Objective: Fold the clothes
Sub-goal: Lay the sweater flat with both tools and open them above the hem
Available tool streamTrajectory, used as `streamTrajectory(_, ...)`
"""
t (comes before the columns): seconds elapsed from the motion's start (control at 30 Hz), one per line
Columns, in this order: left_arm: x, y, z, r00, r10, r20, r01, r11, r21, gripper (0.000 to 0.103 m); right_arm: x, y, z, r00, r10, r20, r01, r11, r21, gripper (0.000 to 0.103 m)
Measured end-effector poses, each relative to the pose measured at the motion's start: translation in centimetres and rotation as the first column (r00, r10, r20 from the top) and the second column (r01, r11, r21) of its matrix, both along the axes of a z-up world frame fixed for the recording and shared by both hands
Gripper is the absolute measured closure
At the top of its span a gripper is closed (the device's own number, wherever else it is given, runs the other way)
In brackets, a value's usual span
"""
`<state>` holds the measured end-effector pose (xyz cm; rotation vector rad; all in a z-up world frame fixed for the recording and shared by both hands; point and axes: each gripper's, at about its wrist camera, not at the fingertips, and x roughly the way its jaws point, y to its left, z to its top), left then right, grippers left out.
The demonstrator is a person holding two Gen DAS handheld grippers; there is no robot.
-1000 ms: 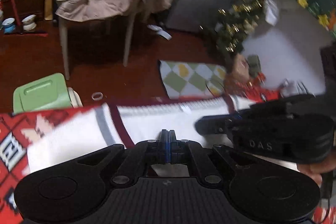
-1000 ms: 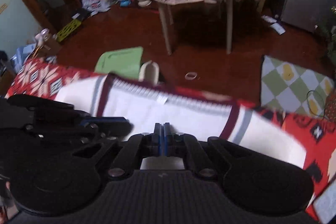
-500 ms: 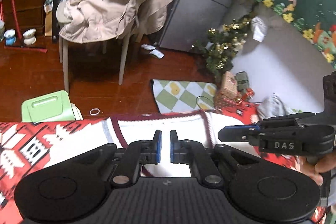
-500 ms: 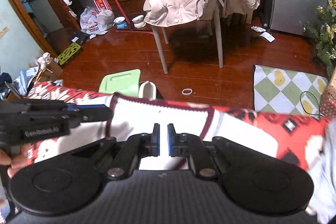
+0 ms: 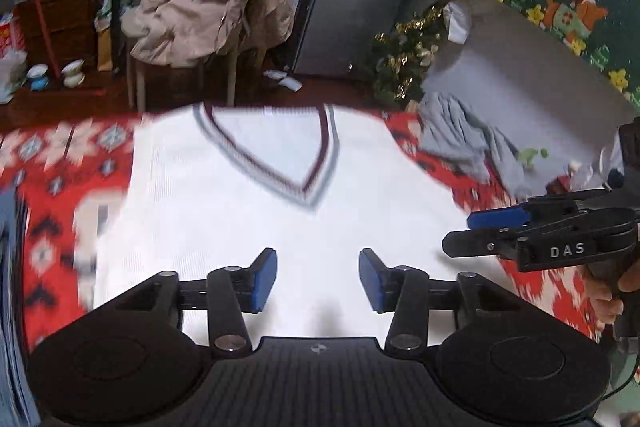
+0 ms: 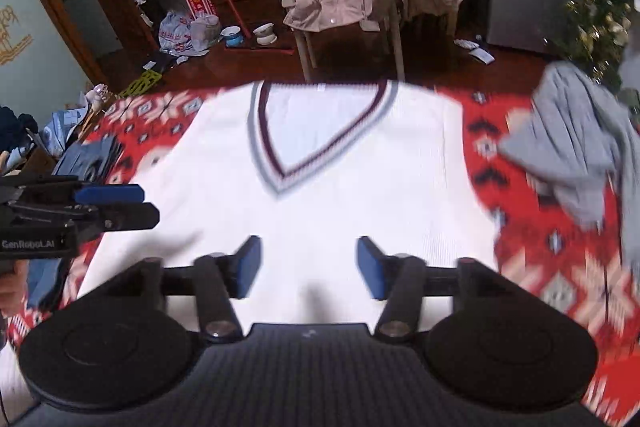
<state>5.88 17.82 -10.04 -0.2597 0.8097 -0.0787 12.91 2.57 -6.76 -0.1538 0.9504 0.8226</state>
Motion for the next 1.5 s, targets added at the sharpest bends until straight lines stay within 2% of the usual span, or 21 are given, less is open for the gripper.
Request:
streamTrajectory(0.1, -3.1, -2.1, -1.3, 0.999, -0.015, -0.052, 0.017, 0.999, 0.032, 0.055, -3.7, -2.3, -0.7, 1.0, -0.023, 0.013, 0.023, 1.0, 0.015, 0.027)
streamTrajectory(0.2, -6.1, -3.5, -2.5, 0.998, -0.007, -0.057, 0.01, 0.999, 0.047, 0.053, -7.2, -4.5, -1.5, 0.997, -0.057, 0.047, 0.056, 0.998, 0.011, 0.023)
streamTrajectory(0.27, -7.6, -4.3, -3.4, 0.998, -0.007, -0.063, 0.009, 0.999, 0.039, 0.044, -8.9, -5.7, -2.4, 0.995, -0.081, 0.062, 0.082, 0.997, -0.002, 0.021)
streamTrajectory(0.33, -8.8, -5.0, -4.3, 0.998, 0.006, -0.069, -0.003, 0.999, 0.039, 0.043, -10.4, -6.4, -3.6, 0.993, -0.095, 0.074, 0.097, 0.995, -0.012, 0.015)
streamTrajectory(0.4, -9.6, -5.5, -5.0, 0.996, 0.039, -0.074, -0.034, 0.997, 0.07, 0.042, -11.9, -7.1, -4.5, 0.99, -0.113, 0.082, 0.115, 0.993, -0.016, 0.009)
streamTrajectory(0.43, -9.9, -5.6, -5.3, 0.996, 0.054, -0.075, -0.048, 0.995, 0.085, 0.038, -12.3, -7.2, -4.8, 0.989, -0.118, 0.086, 0.12, 0.992, -0.023, 0.007)
streamTrajectory(0.47, -10.2, -5.7, -5.7, 0.995, 0.069, -0.077, -0.061, 0.993, 0.096, 0.034, -12.7, -7.4, -5.2, 0.988, -0.123, 0.089, 0.126, 0.992, -0.029, 0.001)
streamTrajectory(0.57, -11.0, -5.7, -6.7, 0.992, 0.103, -0.073, -0.096, 0.991, 0.096, 0.03, -14.0, -7.7, -6.1, 0.985, -0.137, 0.101, 0.143, 0.989, -0.048, 0.001)
streamTrajectory(0.7, -11.7, -6.1, -7.1, 0.992, 0.115, -0.055, -0.109, 0.989, 0.101, 0.018, -15.6, -8.2, -7.4, 0.981, -0.156, 0.117, 0.166, 0.983, -0.074, 0.001)
streamTrajectory(0.77, -11.9, -6.1, -7.2, 0.993, 0.107, -0.053, -0.103, 0.991, 0.084, 0.003, -16.4, -8.4, -8.0, 0.978, -0.166, 0.125, 0.177, 0.98, -0.086, 0.001)
streamTrajectory(0.8, -11.9, -6.0, -7.3, 0.993, 0.108, -0.049, -0.105, 0.992, 0.065, 0.0, -16.8, -8.5, -8.2, 0.977, -0.169, 0.129, 0.181, 0.979, -0.089, 0.001)
streamTrajectory(0.9, -12.3, -5.5, -7.4, 0.993, 0.112, -0.024, -0.112, 0.994, -0.002, 0.0, -17.3, -8.8, -8.0, 0.971, -0.191, 0.142, 0.202, 0.977, -0.066, 0.001)
streamTrajectory(1.07, -12.9, -4.7, -7.6, 0.994, 0.101, 0.037, -0.098, 0.994, -0.056, 0.0, -17.1, -10.3, -7.3, 0.979, -0.195, 0.05, 0.196, 0.981, -0.001, 0.001)
streamTrajectory(1.17, -12.6, -5.8, -7.6, 0.995, 0.098, 0.032, -0.098, 0.995, 0.01, 0.0, -17.2, -11.1, -6.9, 0.976, -0.215, 0.044, 0.214, 0.977, 0.029, 0.001)
streamTrajectory(1.37, -12.4, -6.4, -7.8, 0.99, 0.139, 0.025, -0.14, 0.988, 0.06, 0.0, -17.4, -10.9, -6.3, 0.966, -0.224, 0.125, 0.235, 0.969, -0.074, 0.001)
streamTrajectory(1.5, -11.9, -7.4, -8.0, 0.992, 0.124, 0.003, -0.123, 0.981, 0.149, 0.0, -17.3, -11.8, -5.6, 0.967, -0.241, 0.084, 0.243, 0.97, -0.017, 0.001)
